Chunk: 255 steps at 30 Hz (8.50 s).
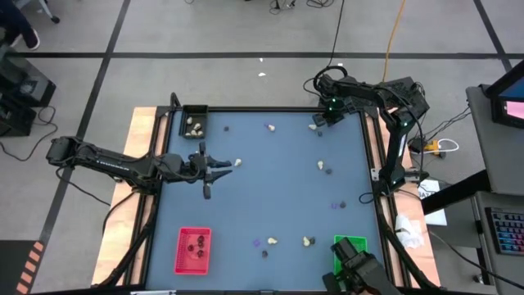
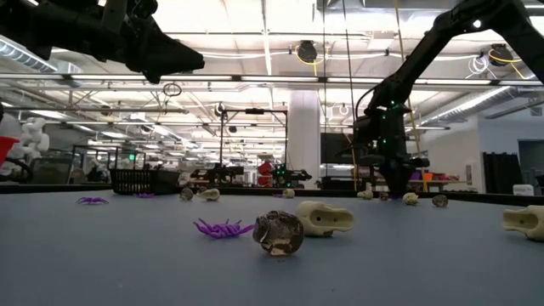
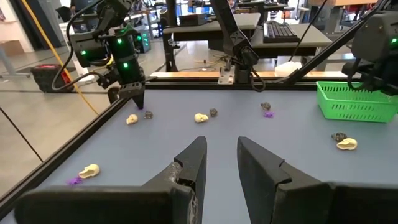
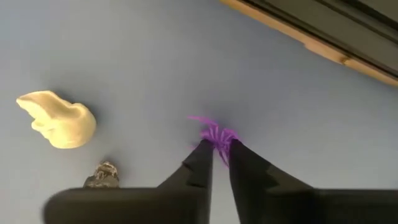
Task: Sort Halloween decoration
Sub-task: Put the violet spider toy into the green bin, then put the black skull toy into the red bin
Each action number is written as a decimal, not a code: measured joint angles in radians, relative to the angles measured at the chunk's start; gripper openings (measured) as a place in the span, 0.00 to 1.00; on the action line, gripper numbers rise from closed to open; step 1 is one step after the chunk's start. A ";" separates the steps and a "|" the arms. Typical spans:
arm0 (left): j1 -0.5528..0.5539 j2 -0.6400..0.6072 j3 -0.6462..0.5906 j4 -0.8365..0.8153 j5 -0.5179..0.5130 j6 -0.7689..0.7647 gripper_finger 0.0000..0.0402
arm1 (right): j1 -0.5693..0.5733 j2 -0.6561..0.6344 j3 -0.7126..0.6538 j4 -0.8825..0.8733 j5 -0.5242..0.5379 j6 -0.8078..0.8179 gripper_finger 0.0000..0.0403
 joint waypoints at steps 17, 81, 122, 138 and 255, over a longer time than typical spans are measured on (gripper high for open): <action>0.000 0.000 0.000 0.000 0.000 0.004 0.21 | 0.055 -0.250 -0.001 -0.098 0.002 -0.030 0.00; 0.000 0.000 0.000 -0.008 0.000 -0.005 0.21 | 1.907 -0.226 -0.057 -0.161 -0.208 1.101 0.12; 0.000 0.000 0.000 -0.060 0.034 -0.005 0.21 | 1.657 -0.061 -0.042 0.053 0.082 0.573 0.45; 0.000 0.000 0.000 -0.062 0.034 -0.005 0.21 | 1.638 -0.029 -0.041 0.072 0.026 0.501 0.20; 0.000 0.000 0.000 -0.086 0.034 -0.007 0.21 | 1.672 -0.057 -0.044 0.143 0.030 0.884 0.01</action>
